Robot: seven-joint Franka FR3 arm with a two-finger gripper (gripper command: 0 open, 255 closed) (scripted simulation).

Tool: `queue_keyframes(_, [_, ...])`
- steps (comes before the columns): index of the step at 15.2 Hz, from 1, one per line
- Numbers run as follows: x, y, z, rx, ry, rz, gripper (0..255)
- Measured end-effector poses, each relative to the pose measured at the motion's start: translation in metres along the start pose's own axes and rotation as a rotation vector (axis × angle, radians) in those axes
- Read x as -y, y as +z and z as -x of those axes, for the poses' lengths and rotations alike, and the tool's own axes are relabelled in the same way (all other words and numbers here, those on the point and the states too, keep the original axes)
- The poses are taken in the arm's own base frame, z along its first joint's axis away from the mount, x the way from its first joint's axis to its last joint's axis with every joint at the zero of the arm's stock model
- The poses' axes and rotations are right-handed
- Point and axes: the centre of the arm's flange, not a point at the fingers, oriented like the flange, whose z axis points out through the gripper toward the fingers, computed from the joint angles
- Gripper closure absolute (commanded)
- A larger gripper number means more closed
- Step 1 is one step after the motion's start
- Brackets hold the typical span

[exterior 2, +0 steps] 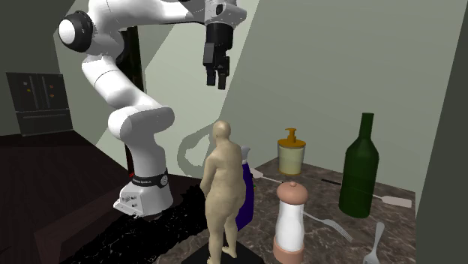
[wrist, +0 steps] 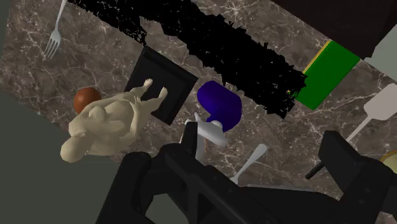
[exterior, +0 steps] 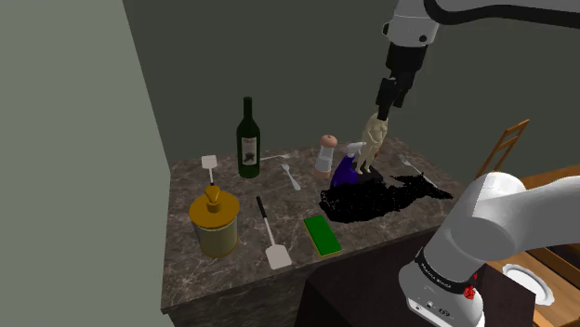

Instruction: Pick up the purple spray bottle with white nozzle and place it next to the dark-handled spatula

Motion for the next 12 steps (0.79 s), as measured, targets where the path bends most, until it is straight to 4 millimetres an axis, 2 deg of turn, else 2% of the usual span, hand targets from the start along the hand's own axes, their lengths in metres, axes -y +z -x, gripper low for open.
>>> queue_keyframes(2, [-0.001, 0.005, -0.002, -0.005, -0.022, 0.005, 0])
queue_keyframes(7, [-0.002, 0.054, -0.025, -0.053, -0.240, 0.051, 0])
queue_keyframes(12, [-0.002, 0.107, -0.059, -0.106, -0.486, 0.103, 0])
